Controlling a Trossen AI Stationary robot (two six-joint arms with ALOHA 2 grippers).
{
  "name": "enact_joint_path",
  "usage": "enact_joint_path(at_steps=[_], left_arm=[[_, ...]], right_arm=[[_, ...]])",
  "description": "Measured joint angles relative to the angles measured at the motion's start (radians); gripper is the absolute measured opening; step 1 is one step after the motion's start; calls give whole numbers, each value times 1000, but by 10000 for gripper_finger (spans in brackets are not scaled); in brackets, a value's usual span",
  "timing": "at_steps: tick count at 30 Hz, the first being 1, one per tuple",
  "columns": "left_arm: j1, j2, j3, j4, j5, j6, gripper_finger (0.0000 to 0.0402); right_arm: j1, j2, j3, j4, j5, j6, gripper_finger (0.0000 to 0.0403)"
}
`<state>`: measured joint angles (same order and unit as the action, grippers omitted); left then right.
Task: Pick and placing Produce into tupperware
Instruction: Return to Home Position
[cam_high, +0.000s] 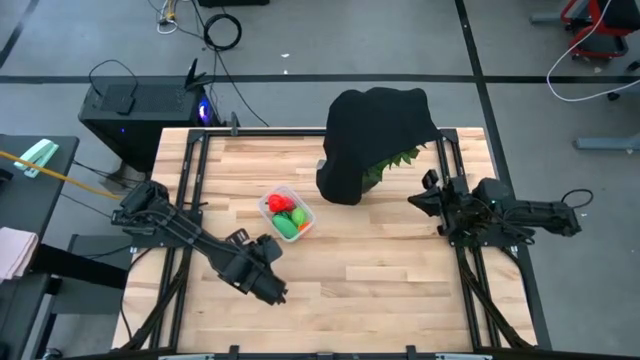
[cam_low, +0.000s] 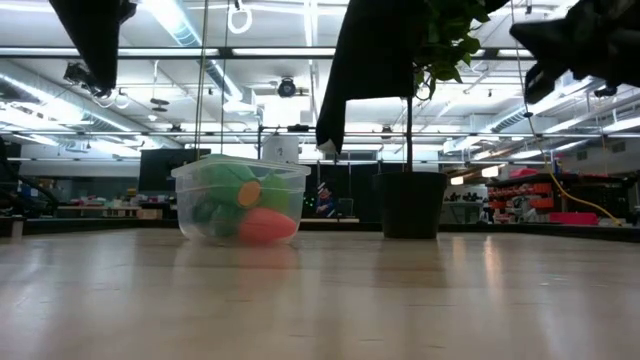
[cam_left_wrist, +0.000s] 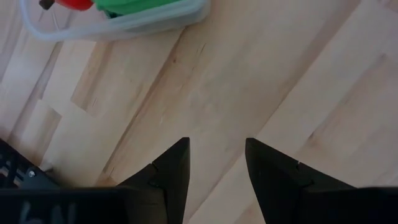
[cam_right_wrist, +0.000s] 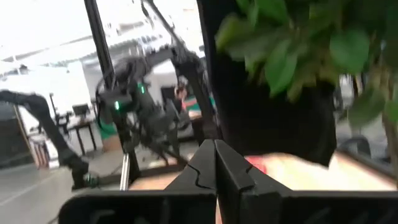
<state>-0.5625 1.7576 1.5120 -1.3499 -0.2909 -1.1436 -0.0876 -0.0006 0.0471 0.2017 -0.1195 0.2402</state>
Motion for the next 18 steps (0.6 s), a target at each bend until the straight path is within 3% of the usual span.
enact_joint_path(at_steps=[5,15,18], left_arm=[[20,0,0,6,0,12,162],[55,0,0,35,0,64,162],[66,0,0,39,0,64,162]], right_arm=[[-45,0,0,-98,-62,19,0],[-75,0,-36,-40,-69,-7,0],[-72,3,-39,-100,-59,-10,0]])
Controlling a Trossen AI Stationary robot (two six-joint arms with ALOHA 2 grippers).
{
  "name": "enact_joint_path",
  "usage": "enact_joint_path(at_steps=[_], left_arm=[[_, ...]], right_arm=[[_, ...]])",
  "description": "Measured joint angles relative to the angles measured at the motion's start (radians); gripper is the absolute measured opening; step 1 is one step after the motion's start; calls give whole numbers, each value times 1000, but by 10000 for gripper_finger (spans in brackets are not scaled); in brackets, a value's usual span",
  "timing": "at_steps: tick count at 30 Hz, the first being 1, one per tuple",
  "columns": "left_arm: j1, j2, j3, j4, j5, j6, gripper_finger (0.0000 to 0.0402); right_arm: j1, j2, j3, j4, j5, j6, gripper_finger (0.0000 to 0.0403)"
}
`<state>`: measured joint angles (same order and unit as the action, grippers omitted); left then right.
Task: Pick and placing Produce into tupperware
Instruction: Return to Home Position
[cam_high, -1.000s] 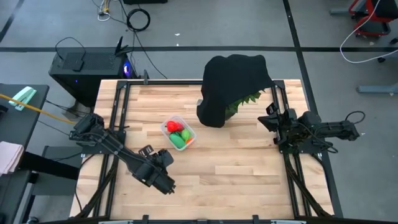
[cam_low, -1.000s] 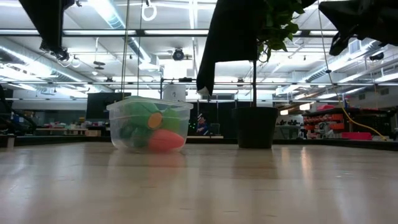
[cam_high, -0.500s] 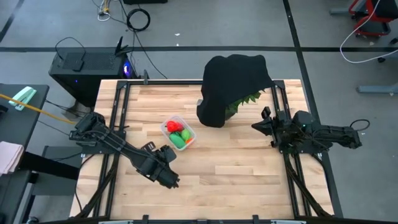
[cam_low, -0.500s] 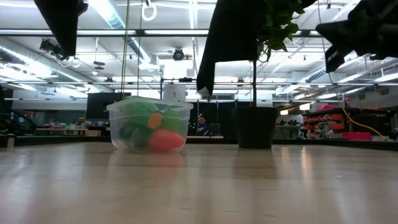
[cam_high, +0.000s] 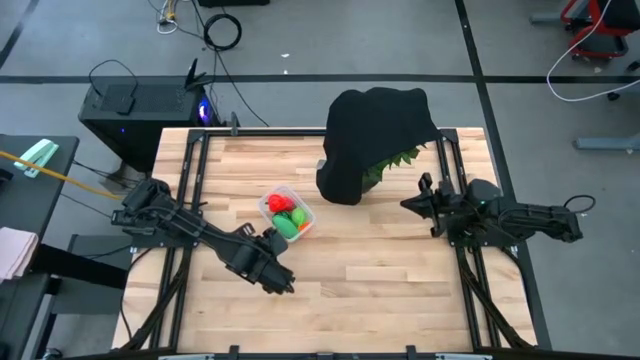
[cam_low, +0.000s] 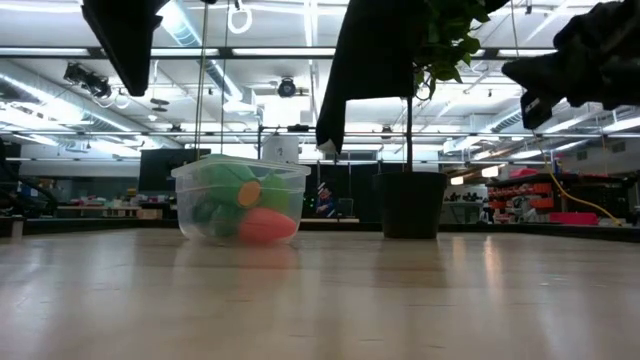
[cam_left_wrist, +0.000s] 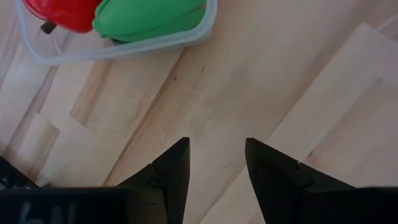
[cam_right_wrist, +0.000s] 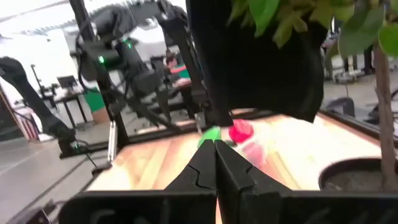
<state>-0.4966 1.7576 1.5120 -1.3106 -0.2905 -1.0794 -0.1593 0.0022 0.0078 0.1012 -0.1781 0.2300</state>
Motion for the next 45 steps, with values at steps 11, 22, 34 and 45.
enact_joint_path(at_steps=[11,22,34,45], left_arm=[[31,0,0,32,-34,100,162],[92,0,-15,585,-533,201,159],[124,13,-397,1829,-183,671,73],[241,12,-542,1932,-107,1002,13]], right_arm=[[42,108,0,-54,33,-70,0],[71,259,0,-53,45,-66,0],[70,257,0,-49,50,-42,0],[70,257,0,-51,74,22,0]])
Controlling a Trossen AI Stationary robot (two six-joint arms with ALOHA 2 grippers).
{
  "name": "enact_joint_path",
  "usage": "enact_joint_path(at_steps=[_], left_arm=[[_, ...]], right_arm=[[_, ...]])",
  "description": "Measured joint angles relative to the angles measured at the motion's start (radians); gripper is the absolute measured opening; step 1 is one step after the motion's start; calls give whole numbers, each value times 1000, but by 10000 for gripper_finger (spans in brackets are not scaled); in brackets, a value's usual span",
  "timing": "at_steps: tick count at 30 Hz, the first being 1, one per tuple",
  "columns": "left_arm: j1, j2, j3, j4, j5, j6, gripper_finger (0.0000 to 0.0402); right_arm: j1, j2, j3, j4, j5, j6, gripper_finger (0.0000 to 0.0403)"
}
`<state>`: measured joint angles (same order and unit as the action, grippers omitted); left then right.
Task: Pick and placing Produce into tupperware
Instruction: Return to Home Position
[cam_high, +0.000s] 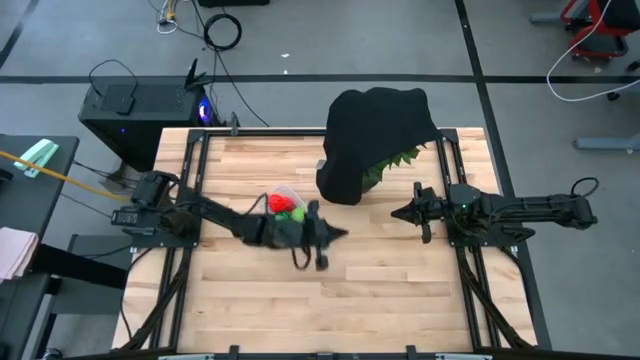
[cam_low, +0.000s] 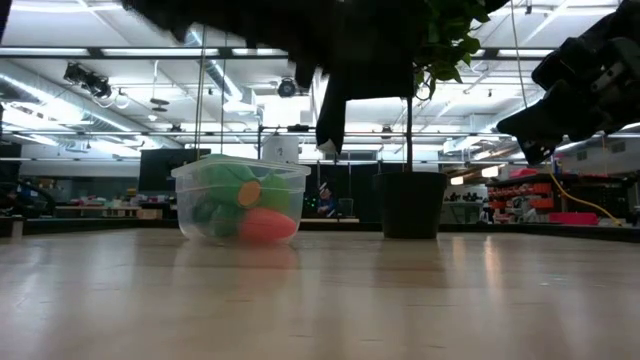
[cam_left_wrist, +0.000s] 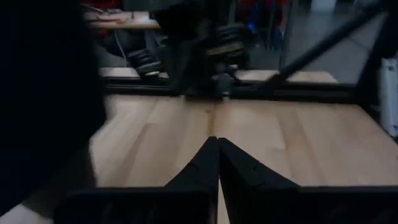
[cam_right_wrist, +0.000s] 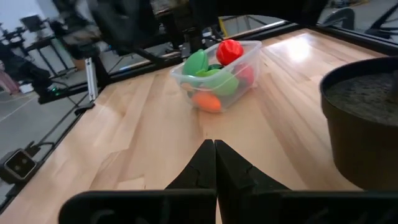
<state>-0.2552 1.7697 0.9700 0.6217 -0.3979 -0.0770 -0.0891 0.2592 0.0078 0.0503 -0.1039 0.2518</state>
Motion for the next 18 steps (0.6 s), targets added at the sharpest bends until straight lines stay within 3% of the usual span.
enact_joint_path(at_steps=[5,8,14,18], left_arm=[[60,1,-194,478,52,-12,10],[84,0,-266,670,54,-6,16],[90,-95,-364,808,58,72,5],[109,-247,-462,809,87,119,15]], right_arm=[[0,0,0,-3,45,32,0],[0,1,0,-7,73,58,0],[0,1,0,-20,106,111,0],[0,2,0,-28,131,144,0]])
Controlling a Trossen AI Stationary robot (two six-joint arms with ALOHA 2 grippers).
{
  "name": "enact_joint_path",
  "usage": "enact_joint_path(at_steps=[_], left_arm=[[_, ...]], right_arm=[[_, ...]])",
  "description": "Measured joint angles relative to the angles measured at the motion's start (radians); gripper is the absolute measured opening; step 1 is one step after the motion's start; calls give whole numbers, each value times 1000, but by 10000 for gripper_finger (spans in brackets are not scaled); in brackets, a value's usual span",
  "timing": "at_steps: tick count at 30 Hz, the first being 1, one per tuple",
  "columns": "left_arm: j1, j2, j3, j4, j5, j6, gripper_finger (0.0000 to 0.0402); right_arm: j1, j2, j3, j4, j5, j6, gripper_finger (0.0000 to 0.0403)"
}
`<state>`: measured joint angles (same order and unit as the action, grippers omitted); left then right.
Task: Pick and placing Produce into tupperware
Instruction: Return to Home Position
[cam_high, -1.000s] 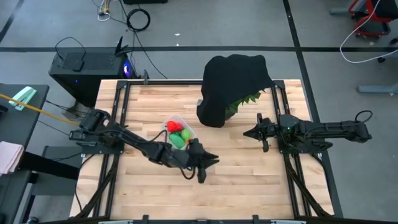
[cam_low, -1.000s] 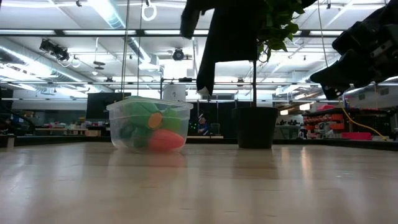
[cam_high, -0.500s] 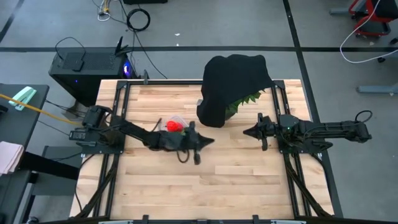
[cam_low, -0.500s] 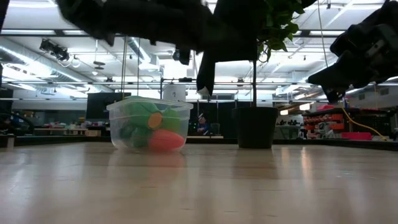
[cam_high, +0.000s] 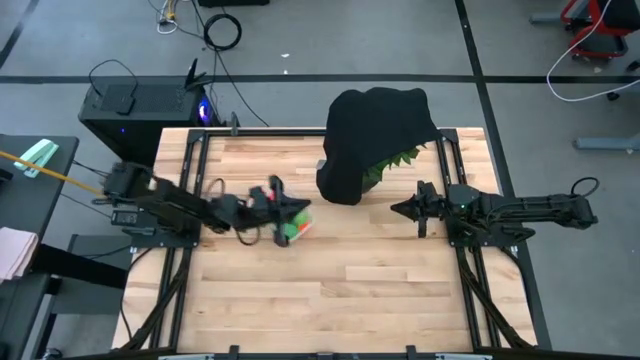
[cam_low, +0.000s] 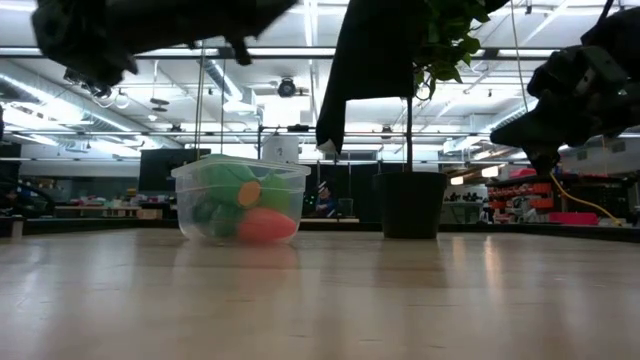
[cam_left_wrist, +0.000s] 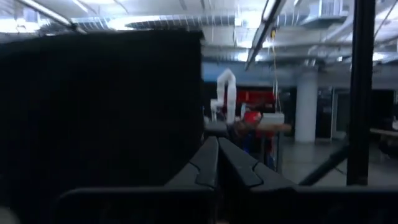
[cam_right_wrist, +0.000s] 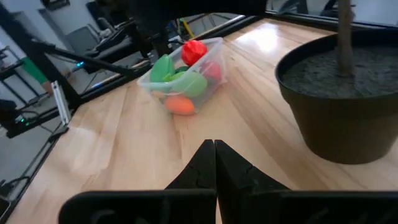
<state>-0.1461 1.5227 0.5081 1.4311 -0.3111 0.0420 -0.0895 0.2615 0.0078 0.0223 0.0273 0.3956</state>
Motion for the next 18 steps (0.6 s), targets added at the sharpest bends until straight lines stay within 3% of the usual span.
enact_joint_path(at_steps=[10,18], left_arm=[[71,-421,-312,-6,54,-35,11],[138,-606,-488,-16,79,-60,10]], right_arm=[[0,42,0,8,32,106,0],[0,173,0,8,47,234,2]])
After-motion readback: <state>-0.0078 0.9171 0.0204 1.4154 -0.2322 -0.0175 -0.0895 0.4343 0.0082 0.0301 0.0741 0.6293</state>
